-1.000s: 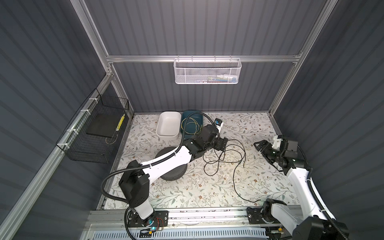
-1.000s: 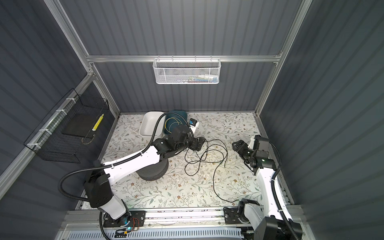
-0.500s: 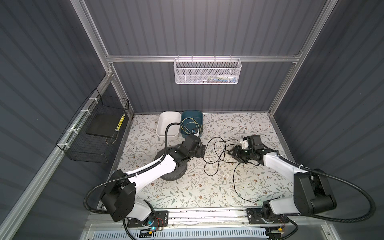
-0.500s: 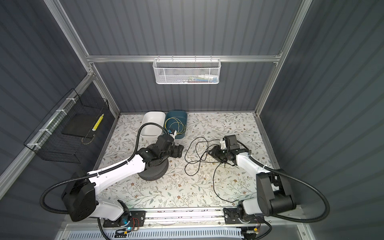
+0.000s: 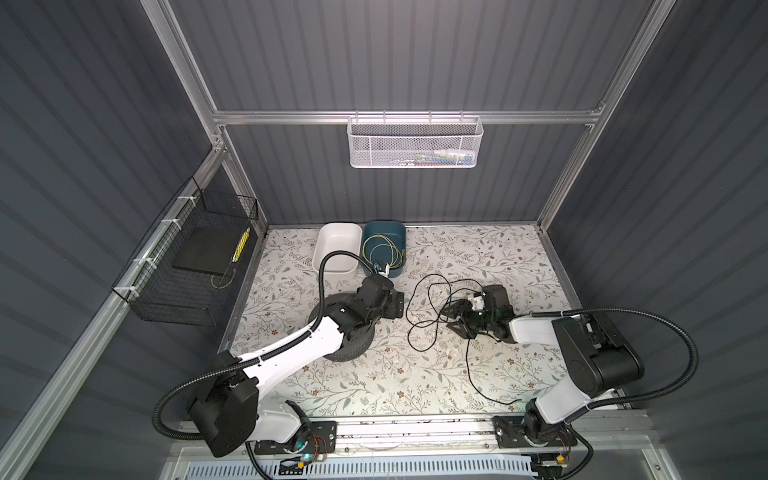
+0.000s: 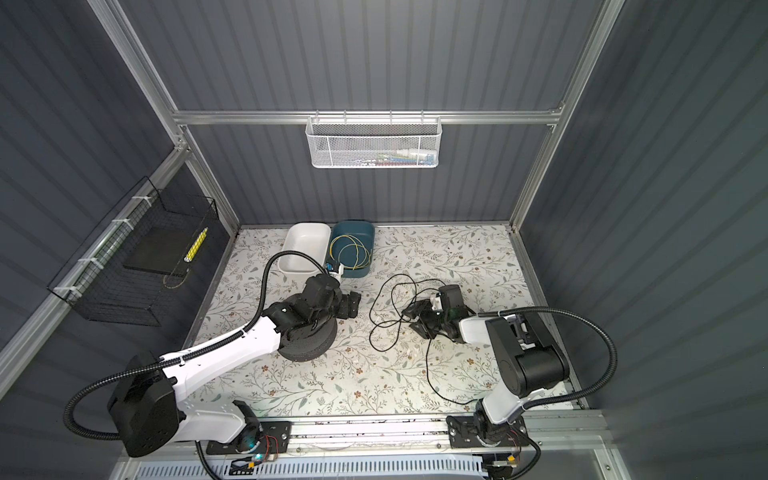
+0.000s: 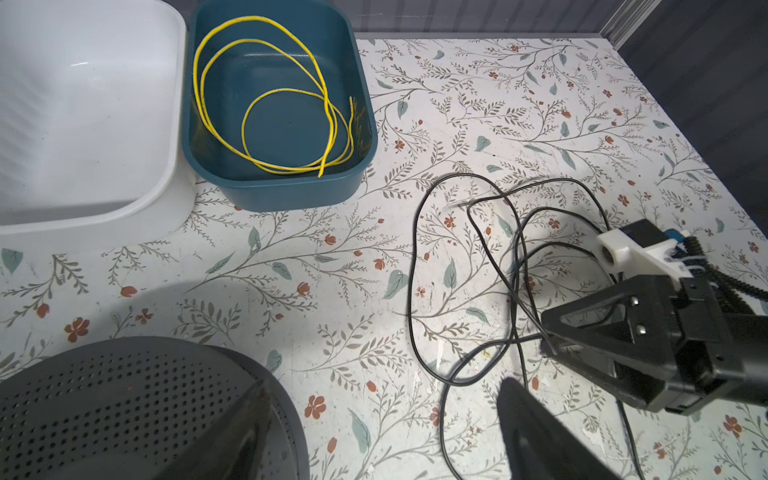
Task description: Wrap the cables
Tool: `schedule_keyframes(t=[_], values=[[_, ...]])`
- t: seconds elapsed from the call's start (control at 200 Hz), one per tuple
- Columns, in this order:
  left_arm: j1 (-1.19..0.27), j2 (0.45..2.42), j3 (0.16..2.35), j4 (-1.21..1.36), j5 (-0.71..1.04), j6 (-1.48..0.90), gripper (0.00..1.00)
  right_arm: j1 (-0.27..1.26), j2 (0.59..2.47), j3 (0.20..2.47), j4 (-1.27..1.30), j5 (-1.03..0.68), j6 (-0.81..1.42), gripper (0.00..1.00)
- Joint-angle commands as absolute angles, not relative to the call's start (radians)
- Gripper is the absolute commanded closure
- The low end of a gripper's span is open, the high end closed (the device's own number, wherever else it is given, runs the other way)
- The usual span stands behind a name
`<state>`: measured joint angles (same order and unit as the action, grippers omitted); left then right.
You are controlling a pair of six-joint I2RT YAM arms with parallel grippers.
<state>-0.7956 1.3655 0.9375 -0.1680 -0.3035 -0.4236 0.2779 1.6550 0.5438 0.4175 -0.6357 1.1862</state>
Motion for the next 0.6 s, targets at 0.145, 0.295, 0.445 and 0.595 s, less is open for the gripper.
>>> schedule_keyframes(t=[0.145,0.295,0.445,0.595], values=[[-0.790,1.358,0.939,-0.151,-0.303,-0.426,0.14,0.287,1.711,0.489,0.693,-0.685,1.385,0.73],[-0.789,1.362,0.939,-0.150,-0.302,-0.429,0.14,0.287,1.640,0.483,0.629,-0.689,1.355,0.89],[-0.788,1.370,0.946,-0.144,-0.292,-0.430,0.14,0.287,1.520,0.502,0.470,-0.670,1.275,0.98],[-0.788,1.368,0.960,-0.145,-0.290,-0.415,0.14,0.278,1.358,0.648,0.137,-0.598,1.068,1.00]])
